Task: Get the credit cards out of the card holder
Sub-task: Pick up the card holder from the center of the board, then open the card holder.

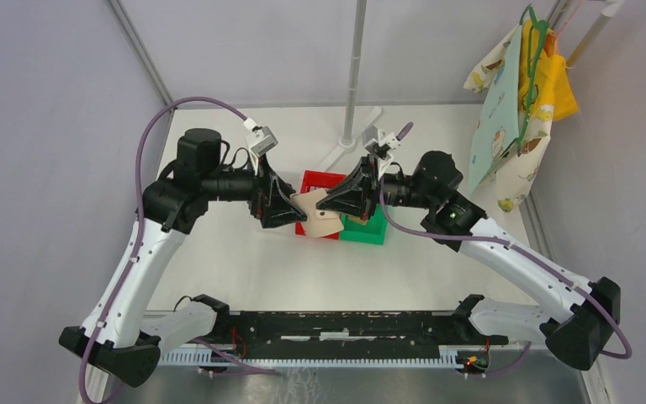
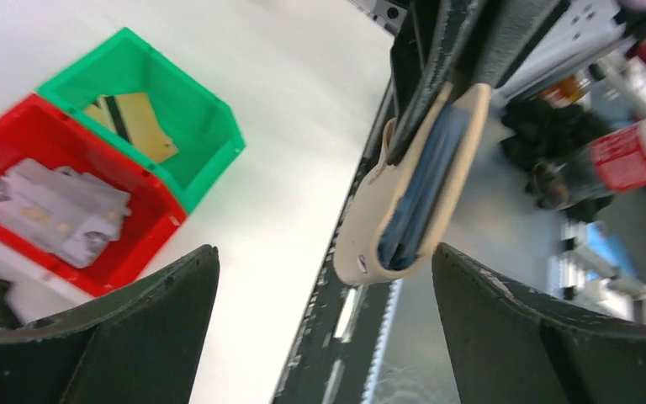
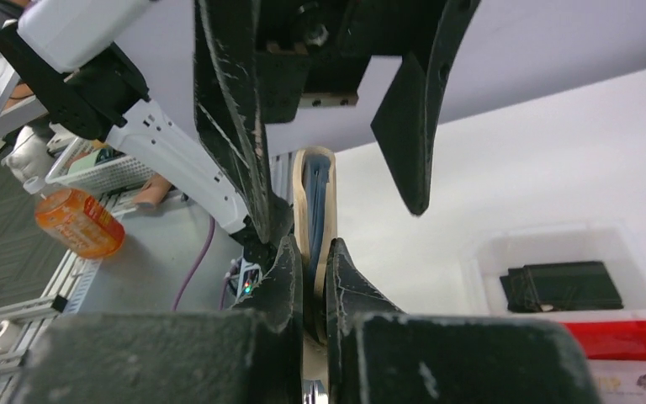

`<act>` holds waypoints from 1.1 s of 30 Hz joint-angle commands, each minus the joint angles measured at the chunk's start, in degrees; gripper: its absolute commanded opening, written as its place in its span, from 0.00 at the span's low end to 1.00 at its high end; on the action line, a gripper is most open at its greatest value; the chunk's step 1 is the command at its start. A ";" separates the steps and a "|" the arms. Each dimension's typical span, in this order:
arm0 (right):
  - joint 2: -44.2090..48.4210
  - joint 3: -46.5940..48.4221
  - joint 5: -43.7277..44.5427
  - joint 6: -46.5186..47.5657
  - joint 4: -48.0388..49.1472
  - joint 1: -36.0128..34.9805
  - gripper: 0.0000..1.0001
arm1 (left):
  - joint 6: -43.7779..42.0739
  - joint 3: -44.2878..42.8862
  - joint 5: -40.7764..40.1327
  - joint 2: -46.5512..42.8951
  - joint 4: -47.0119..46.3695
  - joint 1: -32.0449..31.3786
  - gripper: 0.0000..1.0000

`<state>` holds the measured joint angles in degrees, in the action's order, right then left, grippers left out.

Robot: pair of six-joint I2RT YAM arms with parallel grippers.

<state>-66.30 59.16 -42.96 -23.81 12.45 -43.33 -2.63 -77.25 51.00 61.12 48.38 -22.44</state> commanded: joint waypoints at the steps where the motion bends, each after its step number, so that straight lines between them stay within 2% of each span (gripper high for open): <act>1: 2.72 -2.78 7.15 -4.39 14.67 -0.13 0.00 | 22.51 4.08 4.72 -2.29 -14.67 0.22 1.00; 5: 3.28 -5.11 11.98 -7.09 21.63 -0.22 0.00 | 32.94 7.76 4.76 -3.30 -22.96 0.25 0.96; 9: 3.11 -6.10 16.78 -7.94 24.12 -0.60 0.00 | 37.39 8.29 5.32 -3.43 -27.17 0.22 0.89; 13: 2.67 -7.64 22.15 -8.63 27.12 -1.86 0.00 | 37.83 10.49 6.15 -3.66 -27.94 0.21 0.70; 18: 1.98 -7.85 27.36 -7.31 27.11 -3.61 0.00 | 33.48 11.53 4.05 -4.25 -24.93 0.21 0.35; 21: 1.45 -6.94 30.09 -5.76 24.70 -4.53 0.01 | 31.28 10.75 2.21 -3.80 -22.87 0.27 0.19; 22: 1.28 -6.59 31.18 -5.09 23.68 -5.01 0.04 | 30.76 10.46 1.65 -3.64 -22.31 0.22 0.15; 23: 0.97 -6.04 32.75 -4.51 21.65 -5.31 0.17 | 29.97 10.13 0.78 -3.43 -21.75 0.28 0.11; 25: 0.36 -3.29 37.25 -3.25 13.74 -5.36 0.50 | 26.37 9.08 -1.59 -2.81 -18.85 0.36 0.06; 28: -1.68 4.86 47.12 -1.62 -3.15 -5.36 0.82 | 16.38 6.94 -9.45 -1.48 -12.75 0.37 0.02; 30: -3.06 9.46 52.63 -1.79 -12.72 -5.87 0.88 | 10.49 6.29 -16.46 -0.49 -9.82 0.32 0.02; 33: -3.51 10.43 60.49 -1.40 -17.34 -10.05 0.89 | 5.47 7.01 -24.72 -0.13 -9.92 0.30 0.02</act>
<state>-69.89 65.43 3.01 -26.87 7.75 -49.47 15.49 -68.16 39.94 60.55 35.57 -22.24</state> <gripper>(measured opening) 0.883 0.121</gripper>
